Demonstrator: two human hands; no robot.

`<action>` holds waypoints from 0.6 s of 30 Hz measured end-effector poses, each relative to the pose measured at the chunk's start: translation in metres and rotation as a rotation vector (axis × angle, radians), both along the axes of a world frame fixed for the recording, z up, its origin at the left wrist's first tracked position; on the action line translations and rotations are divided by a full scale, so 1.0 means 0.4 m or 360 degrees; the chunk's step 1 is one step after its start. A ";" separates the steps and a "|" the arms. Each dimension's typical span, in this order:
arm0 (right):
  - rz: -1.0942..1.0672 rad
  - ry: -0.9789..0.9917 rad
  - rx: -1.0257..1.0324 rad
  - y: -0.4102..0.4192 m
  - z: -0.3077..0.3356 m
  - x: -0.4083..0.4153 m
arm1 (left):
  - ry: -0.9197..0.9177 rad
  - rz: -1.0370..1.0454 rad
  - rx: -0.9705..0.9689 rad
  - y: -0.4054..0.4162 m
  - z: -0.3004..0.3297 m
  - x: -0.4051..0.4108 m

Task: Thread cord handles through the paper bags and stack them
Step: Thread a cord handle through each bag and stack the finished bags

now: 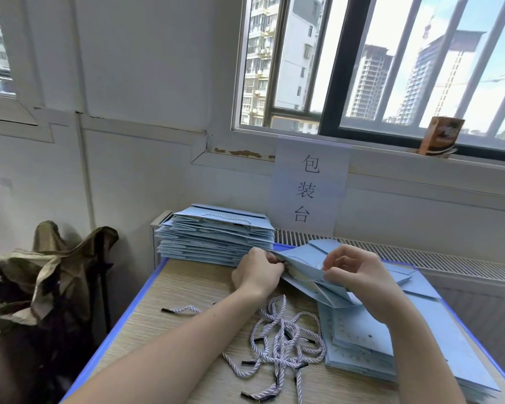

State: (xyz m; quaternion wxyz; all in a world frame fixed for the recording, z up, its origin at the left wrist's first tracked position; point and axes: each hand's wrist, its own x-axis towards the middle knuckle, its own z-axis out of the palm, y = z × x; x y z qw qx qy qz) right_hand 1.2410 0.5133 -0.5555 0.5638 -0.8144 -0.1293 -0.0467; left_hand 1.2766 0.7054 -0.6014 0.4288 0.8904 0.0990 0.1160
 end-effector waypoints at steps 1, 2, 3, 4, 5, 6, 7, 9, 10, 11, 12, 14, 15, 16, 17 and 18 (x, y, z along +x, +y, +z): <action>-0.0005 -0.0003 0.0010 0.001 0.000 -0.001 | 0.0010 -0.0027 -0.0010 0.004 0.002 0.001; -0.0012 -0.0009 0.0026 0.001 0.000 0.000 | 0.0023 -0.0060 -0.0038 0.009 0.003 0.005; -0.0024 -0.0016 0.0040 0.000 -0.001 0.001 | 0.0028 -0.0105 -0.0091 0.015 0.004 0.010; -0.0038 -0.0024 0.0049 -0.001 -0.002 0.001 | 0.0028 -0.0166 -0.0153 0.022 0.005 0.015; -0.0053 -0.0030 0.0059 -0.003 -0.003 0.002 | 0.0028 -0.0241 -0.0206 0.029 0.006 0.019; -0.0067 -0.0033 0.0068 -0.005 -0.004 0.002 | 0.0035 -0.0325 -0.0237 0.035 0.009 0.020; -0.0081 -0.0034 0.0074 -0.007 -0.004 0.003 | 0.0046 -0.0412 -0.0252 0.041 0.013 0.018; -0.0107 -0.0029 0.0085 -0.010 -0.004 0.003 | 0.0042 -0.0586 -0.0307 0.051 0.025 0.008; -0.0117 -0.0022 0.0096 -0.011 -0.002 0.002 | 0.0016 -0.0672 -0.0332 0.054 0.031 0.002; -0.0128 -0.0016 0.0111 -0.011 -0.001 0.002 | -0.0018 -0.0757 -0.0337 0.055 0.038 -0.004; -0.0141 -0.0017 0.0122 -0.012 -0.001 0.003 | -0.0051 -0.0839 -0.0316 0.056 0.045 -0.011; -0.0164 -0.0025 0.0144 -0.015 -0.001 0.005 | -0.0127 -0.0973 -0.0244 0.056 0.055 -0.020; -0.0173 -0.0027 0.0160 -0.017 0.000 0.005 | -0.0168 -0.1015 -0.0220 0.057 0.059 -0.023; -0.0182 -0.0029 0.0170 -0.019 0.002 0.004 | -0.0203 -0.1044 -0.0216 0.059 0.060 -0.024; -0.0190 -0.0032 0.0175 -0.021 0.003 0.005 | -0.0232 -0.1069 -0.0220 0.061 0.060 -0.025; -0.0189 -0.0030 0.0171 -0.023 0.004 0.005 | -0.0248 -0.1086 -0.0220 0.063 0.059 -0.025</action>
